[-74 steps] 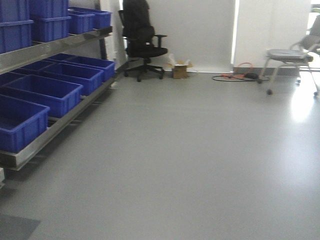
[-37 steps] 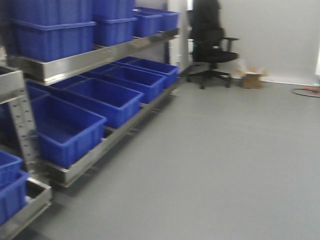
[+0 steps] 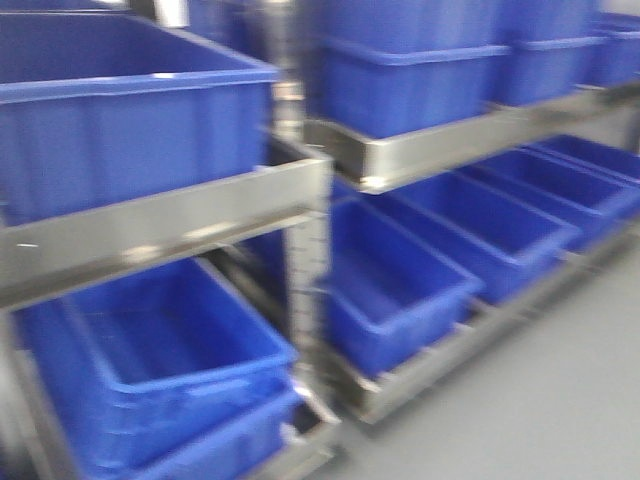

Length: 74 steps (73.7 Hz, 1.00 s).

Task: Pick and sort blue part to right shelf
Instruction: 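Drive the base with both blocks held to the rack of blue bins, then lower the left gripper into the bin and release its blue block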

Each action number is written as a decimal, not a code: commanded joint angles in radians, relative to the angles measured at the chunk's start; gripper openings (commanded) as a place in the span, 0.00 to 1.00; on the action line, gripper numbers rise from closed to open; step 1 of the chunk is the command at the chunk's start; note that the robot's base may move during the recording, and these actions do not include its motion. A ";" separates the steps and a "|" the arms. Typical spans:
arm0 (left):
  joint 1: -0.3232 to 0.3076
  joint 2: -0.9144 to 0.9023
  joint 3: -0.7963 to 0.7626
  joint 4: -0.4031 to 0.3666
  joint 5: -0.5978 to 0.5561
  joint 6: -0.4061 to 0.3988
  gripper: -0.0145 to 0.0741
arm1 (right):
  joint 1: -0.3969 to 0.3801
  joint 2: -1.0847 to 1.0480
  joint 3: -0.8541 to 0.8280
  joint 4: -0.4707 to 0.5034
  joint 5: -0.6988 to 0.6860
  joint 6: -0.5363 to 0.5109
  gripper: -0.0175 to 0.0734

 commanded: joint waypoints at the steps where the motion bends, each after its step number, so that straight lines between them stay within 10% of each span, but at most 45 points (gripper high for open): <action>1: -0.006 -0.017 -0.029 0.008 -0.083 0.001 0.47 | -0.003 0.017 -0.027 -0.020 -0.091 -0.008 0.42; 74: -0.004 -0.017 -0.029 0.008 -0.083 0.001 0.47 | -0.003 0.017 -0.027 -0.020 -0.091 -0.008 0.42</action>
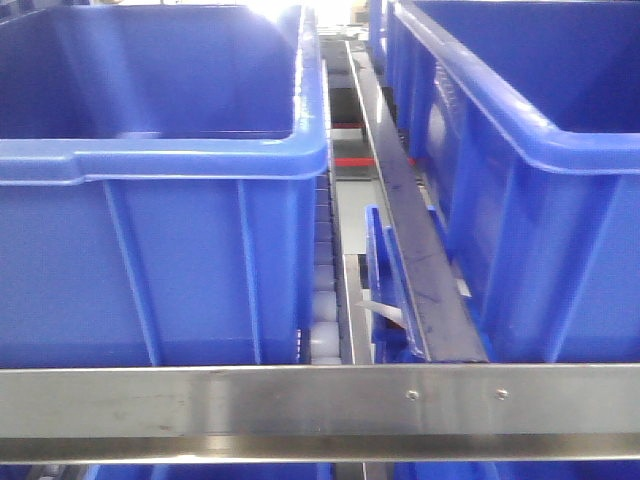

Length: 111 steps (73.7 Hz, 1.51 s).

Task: Pick and sort blue part to right shelf
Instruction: 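Lower the left gripper into the bin and release its blue block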

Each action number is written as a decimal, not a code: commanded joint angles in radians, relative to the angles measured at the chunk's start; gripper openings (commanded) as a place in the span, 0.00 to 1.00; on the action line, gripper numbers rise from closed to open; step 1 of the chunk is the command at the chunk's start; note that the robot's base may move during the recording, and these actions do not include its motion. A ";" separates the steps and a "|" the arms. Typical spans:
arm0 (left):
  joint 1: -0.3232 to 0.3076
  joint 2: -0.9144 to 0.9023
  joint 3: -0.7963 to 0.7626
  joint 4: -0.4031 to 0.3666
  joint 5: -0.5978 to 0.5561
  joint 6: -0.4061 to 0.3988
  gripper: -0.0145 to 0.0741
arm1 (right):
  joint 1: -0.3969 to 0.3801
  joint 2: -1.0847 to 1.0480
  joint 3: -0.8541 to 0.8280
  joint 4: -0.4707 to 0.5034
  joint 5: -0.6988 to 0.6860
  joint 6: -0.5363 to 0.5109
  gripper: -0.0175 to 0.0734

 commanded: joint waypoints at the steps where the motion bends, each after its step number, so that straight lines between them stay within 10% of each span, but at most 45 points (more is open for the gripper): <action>1: -0.004 -0.017 -0.029 0.007 -0.083 0.001 0.47 | -0.003 0.017 -0.027 -0.020 -0.091 -0.008 0.42; 74: -0.004 0.012 -0.033 0.004 -0.184 0.001 0.47 | -0.003 0.017 -0.027 -0.029 -0.091 -0.008 0.42; 111: -0.004 0.874 -0.439 -0.156 -0.187 0.001 0.47 | -0.003 0.017 -0.027 -0.029 -0.091 -0.008 0.42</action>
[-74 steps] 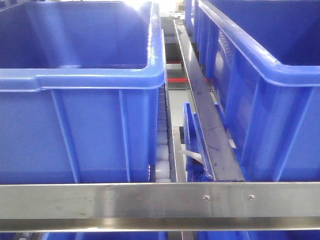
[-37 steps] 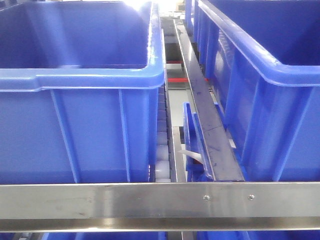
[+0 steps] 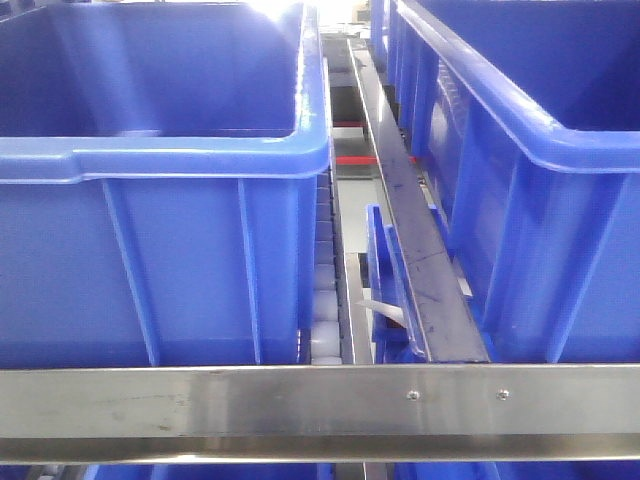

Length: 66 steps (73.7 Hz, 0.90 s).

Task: Pick and sort blue part to right shelf
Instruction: 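Lower the left gripper into the bin and release its blue block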

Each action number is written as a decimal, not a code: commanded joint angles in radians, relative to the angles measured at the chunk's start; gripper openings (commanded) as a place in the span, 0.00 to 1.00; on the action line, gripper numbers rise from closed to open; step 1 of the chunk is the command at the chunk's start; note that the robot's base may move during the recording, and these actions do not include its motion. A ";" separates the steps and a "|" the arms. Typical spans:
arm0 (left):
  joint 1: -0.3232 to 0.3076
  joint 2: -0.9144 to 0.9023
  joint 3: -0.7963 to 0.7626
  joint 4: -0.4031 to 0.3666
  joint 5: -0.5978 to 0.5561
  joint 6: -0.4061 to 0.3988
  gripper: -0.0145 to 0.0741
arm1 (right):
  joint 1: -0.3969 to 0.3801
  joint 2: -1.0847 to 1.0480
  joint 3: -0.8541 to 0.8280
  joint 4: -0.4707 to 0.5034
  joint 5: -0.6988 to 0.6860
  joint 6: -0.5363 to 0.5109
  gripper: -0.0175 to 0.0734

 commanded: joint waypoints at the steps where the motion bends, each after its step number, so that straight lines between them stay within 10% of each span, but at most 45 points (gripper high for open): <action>1: -0.004 0.137 -0.102 -0.008 -0.086 0.001 0.47 | -0.003 0.017 -0.027 -0.029 -0.091 -0.008 0.42; 31: -0.004 0.741 -0.396 -0.024 -0.084 0.001 0.47 | -0.003 0.017 -0.027 -0.028 -0.091 -0.008 0.42; 66: -0.004 1.040 -0.478 -0.024 -0.106 0.001 0.47 | -0.003 0.017 -0.027 -0.028 -0.091 -0.008 0.42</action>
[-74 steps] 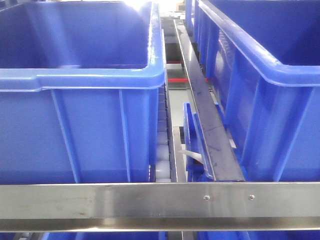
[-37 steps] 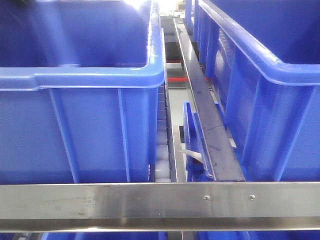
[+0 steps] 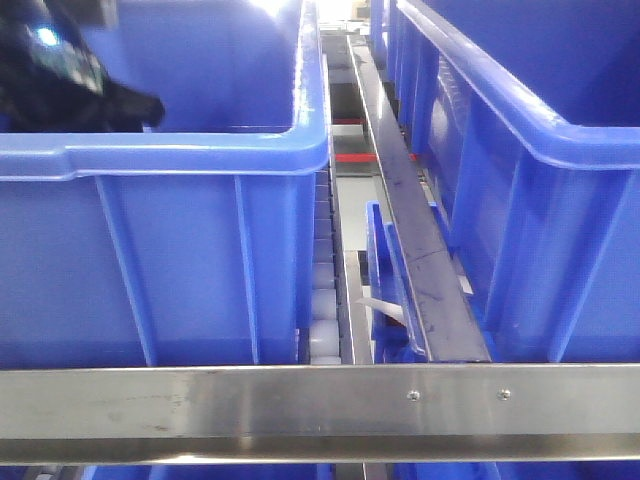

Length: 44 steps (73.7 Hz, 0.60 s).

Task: Pick and sort blue part to right shelf
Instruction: 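Lower the left gripper into the bin and release its blue block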

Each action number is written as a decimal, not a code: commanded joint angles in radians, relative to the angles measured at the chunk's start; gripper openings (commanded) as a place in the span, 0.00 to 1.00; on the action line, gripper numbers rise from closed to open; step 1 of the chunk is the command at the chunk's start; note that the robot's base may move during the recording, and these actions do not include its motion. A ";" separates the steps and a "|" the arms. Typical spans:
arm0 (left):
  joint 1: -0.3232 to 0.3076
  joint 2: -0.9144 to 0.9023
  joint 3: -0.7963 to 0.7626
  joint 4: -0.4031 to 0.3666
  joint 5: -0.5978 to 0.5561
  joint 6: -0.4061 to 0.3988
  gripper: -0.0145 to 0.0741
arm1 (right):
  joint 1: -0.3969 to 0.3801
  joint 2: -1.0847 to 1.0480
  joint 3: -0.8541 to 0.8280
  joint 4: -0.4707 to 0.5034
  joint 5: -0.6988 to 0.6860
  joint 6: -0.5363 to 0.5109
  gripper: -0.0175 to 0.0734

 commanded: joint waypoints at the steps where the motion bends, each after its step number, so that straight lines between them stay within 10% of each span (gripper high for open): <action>1: -0.004 -0.024 -0.035 -0.005 -0.065 0.001 0.47 | -0.003 0.017 -0.027 -0.028 -0.091 -0.008 0.42; 13: -0.004 -0.012 -0.035 -0.007 -0.058 0.001 0.49 | -0.003 0.017 -0.027 -0.028 -0.091 -0.008 0.42; 32: -0.004 -0.013 -0.038 -0.010 -0.060 0.001 0.90 | -0.003 0.017 -0.027 -0.028 -0.091 -0.008 0.42; 44: -0.004 -0.025 -0.099 -0.013 0.042 0.001 0.93 | -0.003 0.017 -0.027 -0.028 -0.091 -0.008 0.42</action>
